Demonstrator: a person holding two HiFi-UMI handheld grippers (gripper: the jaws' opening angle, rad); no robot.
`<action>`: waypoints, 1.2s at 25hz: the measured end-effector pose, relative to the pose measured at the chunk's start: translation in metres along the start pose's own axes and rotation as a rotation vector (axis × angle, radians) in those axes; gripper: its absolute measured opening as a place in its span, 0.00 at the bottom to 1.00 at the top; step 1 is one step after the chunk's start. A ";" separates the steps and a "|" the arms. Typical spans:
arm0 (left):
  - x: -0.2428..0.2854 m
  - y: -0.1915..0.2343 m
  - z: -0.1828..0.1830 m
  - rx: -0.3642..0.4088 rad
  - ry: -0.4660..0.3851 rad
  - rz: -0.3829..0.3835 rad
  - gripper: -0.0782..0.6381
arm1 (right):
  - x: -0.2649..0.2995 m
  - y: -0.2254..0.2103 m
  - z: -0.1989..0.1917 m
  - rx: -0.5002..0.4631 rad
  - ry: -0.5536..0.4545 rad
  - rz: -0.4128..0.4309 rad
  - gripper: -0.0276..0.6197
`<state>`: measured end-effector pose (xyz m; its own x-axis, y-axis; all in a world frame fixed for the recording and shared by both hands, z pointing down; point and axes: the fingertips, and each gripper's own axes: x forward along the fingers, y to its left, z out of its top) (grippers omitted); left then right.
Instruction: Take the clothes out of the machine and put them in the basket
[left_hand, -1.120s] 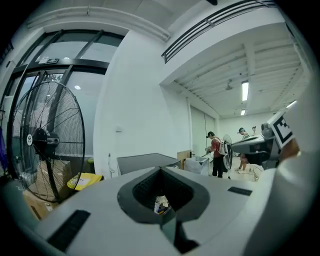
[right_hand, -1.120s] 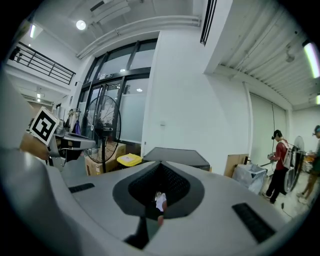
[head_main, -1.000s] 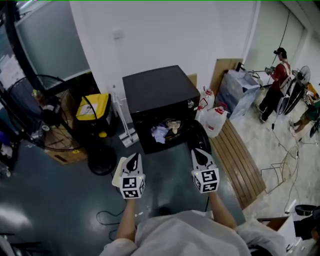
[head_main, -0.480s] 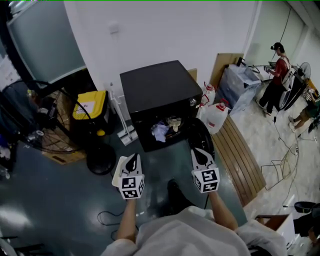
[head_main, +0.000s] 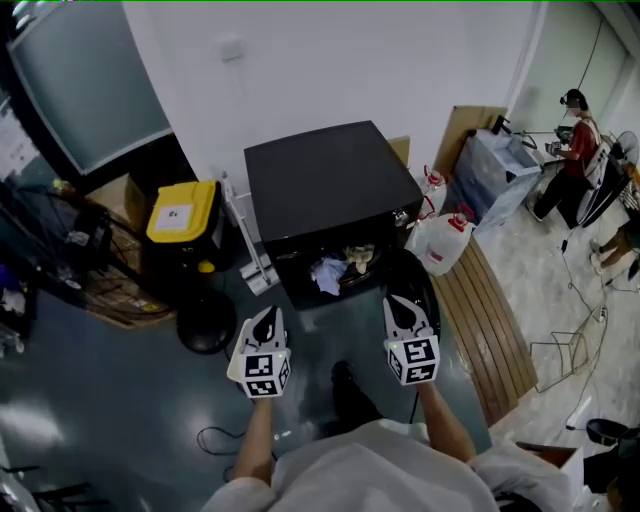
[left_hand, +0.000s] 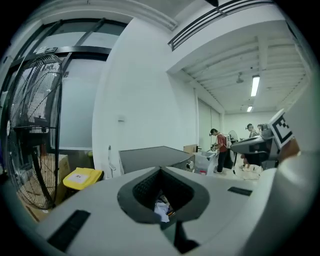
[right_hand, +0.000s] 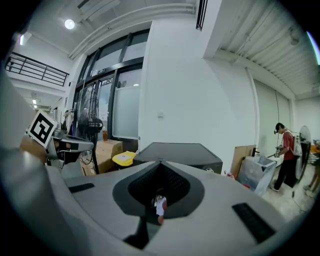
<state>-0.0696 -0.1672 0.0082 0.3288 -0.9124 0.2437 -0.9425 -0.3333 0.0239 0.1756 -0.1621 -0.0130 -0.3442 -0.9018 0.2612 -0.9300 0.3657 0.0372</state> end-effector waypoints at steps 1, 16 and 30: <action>0.011 0.003 0.003 0.002 0.004 0.002 0.13 | 0.013 -0.004 0.002 0.002 0.003 0.006 0.08; 0.144 0.043 -0.001 -0.020 0.075 0.053 0.13 | 0.159 -0.054 -0.003 0.015 0.076 0.089 0.08; 0.170 0.066 -0.107 -0.038 0.130 0.047 0.13 | 0.214 -0.034 -0.099 0.002 0.137 0.121 0.08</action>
<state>-0.0823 -0.3195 0.1548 0.2761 -0.8874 0.3691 -0.9591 -0.2793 0.0460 0.1457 -0.3450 0.1370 -0.4330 -0.8113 0.3929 -0.8831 0.4692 -0.0044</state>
